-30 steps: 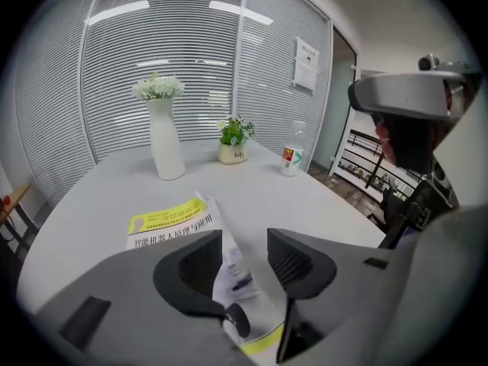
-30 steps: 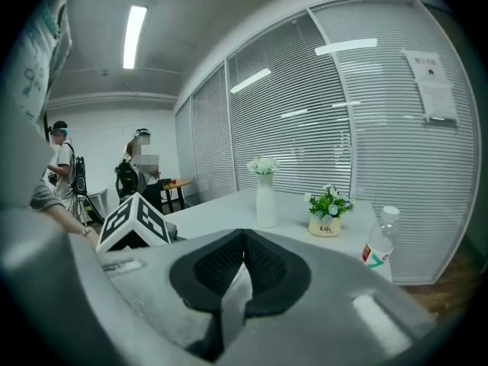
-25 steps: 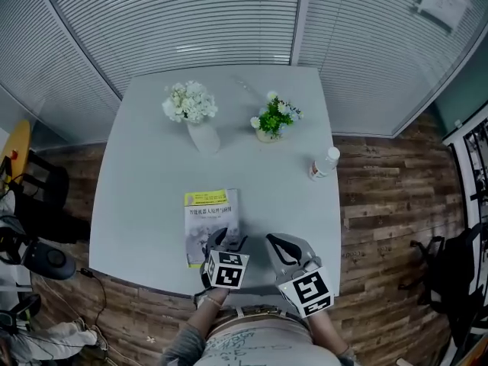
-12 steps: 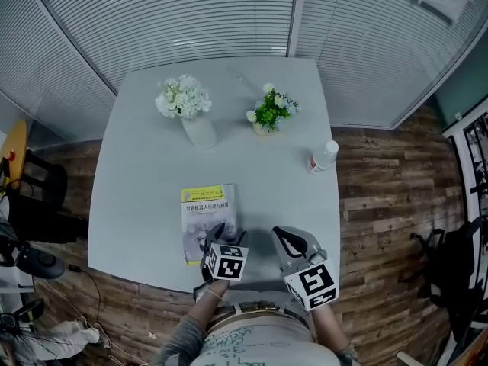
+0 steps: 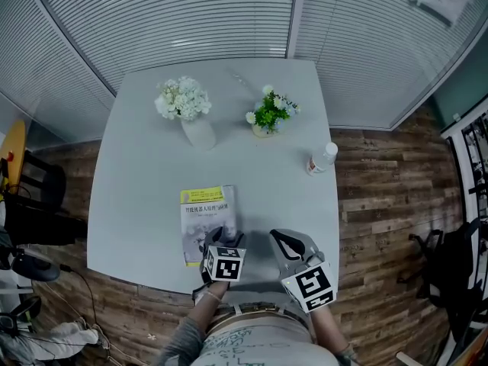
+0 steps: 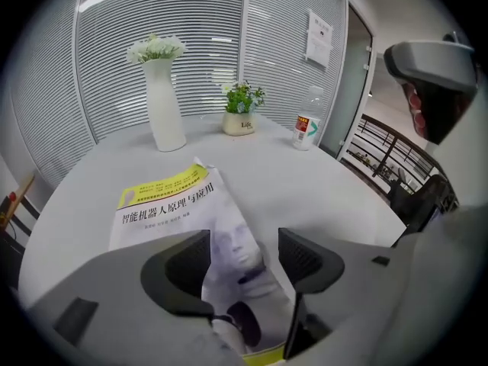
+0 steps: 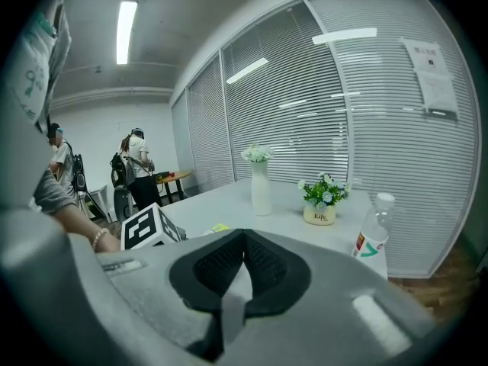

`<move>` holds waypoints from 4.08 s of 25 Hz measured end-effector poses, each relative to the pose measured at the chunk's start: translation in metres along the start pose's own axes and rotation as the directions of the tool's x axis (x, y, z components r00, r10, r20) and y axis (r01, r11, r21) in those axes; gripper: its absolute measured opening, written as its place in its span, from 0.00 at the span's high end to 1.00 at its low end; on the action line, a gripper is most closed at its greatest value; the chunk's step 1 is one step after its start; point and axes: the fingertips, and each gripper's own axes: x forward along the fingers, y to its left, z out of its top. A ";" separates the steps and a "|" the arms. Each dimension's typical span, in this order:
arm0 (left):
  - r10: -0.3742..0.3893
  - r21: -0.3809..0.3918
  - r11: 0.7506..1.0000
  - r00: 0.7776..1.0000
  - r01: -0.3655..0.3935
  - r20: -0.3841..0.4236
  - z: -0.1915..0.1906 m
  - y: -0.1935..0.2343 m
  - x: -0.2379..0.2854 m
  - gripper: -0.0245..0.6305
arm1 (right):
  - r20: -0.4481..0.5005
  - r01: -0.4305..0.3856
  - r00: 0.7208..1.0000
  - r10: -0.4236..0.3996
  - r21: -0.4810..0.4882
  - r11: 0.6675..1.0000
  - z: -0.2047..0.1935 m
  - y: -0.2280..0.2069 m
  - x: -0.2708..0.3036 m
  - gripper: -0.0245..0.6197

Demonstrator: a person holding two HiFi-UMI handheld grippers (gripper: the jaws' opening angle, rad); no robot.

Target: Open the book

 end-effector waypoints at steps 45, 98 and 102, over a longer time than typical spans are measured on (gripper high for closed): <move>-0.012 0.091 0.996 0.999 0.009 0.032 -0.005 0.007 -0.030 0.79 | -0.052 -0.084 0.995 0.082 -0.045 0.995 -0.002 0.055 -0.004 0.96; -0.246 -0.007 0.969 0.963 0.249 0.112 -0.013 0.066 -0.078 0.96 | -0.073 0.045 0.996 -0.043 0.017 0.999 0.014 0.112 0.039 0.96; -0.267 -0.024 0.962 0.958 0.271 0.103 -0.014 0.072 -0.079 0.96 | -0.083 0.039 0.996 -0.039 0.007 0.999 0.015 0.120 0.047 0.96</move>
